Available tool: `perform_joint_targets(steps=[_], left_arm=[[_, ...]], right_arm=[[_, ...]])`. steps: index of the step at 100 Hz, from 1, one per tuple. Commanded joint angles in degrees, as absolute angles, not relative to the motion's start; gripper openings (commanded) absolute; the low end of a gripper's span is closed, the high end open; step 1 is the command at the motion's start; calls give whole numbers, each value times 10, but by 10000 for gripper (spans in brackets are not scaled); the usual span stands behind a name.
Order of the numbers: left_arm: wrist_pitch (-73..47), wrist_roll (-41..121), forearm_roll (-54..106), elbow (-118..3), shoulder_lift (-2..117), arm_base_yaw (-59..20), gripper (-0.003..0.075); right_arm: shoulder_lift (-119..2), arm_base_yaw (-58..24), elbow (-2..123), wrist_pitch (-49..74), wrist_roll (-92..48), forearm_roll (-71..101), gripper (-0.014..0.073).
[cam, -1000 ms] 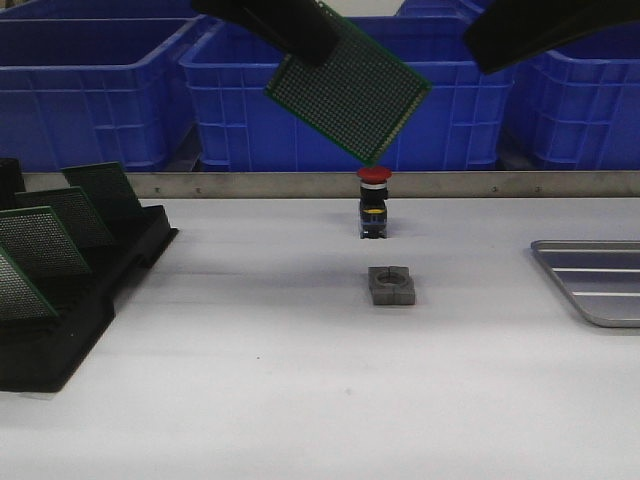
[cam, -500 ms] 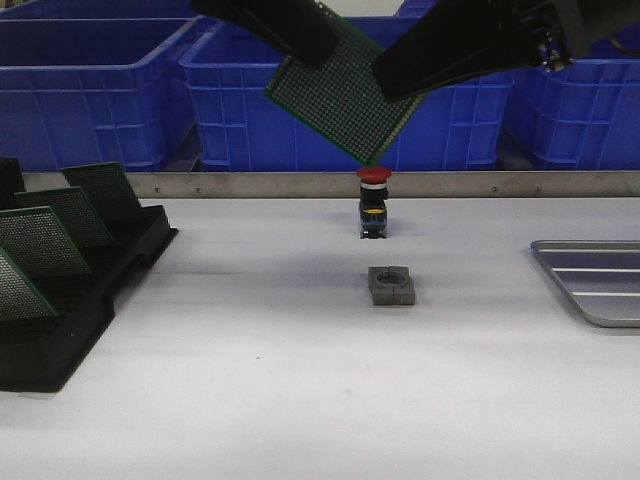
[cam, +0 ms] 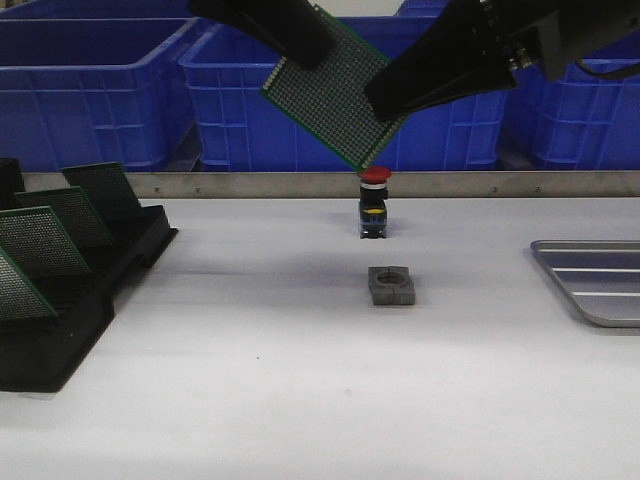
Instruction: Place circuit board on tray
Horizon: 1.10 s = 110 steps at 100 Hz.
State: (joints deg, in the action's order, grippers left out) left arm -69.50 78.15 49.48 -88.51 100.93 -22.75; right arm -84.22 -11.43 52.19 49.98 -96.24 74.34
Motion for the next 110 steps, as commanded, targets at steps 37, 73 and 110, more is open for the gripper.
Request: perform_joint_targets(steps=[37, 73, 110], left_arm=[[-705, 776, 537, -897, 984, -233, 496], [-677, 775, 531, -897, 984, -224, 523], [-677, 769, 531, -897, 984, -224, 523]], right_arm=[[-827, -112, 539, 506, -953, 789, -67], [-827, -18, 539, 505, -719, 668, -67], [-835, 155, 538, 450, -473, 532, -67]])
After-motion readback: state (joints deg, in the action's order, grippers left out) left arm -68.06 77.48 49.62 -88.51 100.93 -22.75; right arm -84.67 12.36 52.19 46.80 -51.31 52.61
